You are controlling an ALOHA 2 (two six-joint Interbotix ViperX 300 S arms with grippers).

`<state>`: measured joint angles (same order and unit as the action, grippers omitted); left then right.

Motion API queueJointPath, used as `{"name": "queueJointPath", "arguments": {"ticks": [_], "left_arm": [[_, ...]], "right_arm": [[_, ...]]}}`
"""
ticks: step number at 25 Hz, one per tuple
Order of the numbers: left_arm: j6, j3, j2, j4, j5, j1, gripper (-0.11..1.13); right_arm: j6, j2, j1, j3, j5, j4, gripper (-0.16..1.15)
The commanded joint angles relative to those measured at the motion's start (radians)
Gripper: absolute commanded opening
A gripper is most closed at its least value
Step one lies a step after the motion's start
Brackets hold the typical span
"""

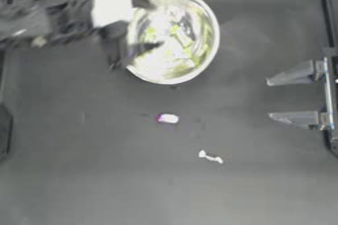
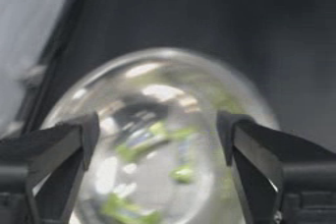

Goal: Put candies in bowl

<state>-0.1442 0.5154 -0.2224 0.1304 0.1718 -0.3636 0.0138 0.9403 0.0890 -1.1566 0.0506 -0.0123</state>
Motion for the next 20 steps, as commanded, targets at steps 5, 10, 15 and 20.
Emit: {"name": "queueJointPath", "arguments": {"ticks": [5, 10, 15, 20], "left_arm": [[0.003, 0.216, -0.307, -0.028, -0.132, 0.141, 0.99], [0.021, 0.344, -0.436, -0.078, -0.187, 0.196, 0.98], [0.023, 0.39, -0.449, -0.115, -0.13, 0.242, 0.98], [0.025, 0.414, -0.457, -0.137, -0.12, 0.265, 0.98]], "right_arm": [[-0.002, -0.003, 0.006, 0.02, 0.015, -0.003, 0.93], [0.0, -0.003, 0.005, 0.038, 0.055, -0.003, 0.93], [0.0, -0.023, 0.006, 0.081, 0.132, -0.028, 0.93], [0.002, -0.103, 0.006, 0.175, 0.275, -0.101, 0.93]]}}
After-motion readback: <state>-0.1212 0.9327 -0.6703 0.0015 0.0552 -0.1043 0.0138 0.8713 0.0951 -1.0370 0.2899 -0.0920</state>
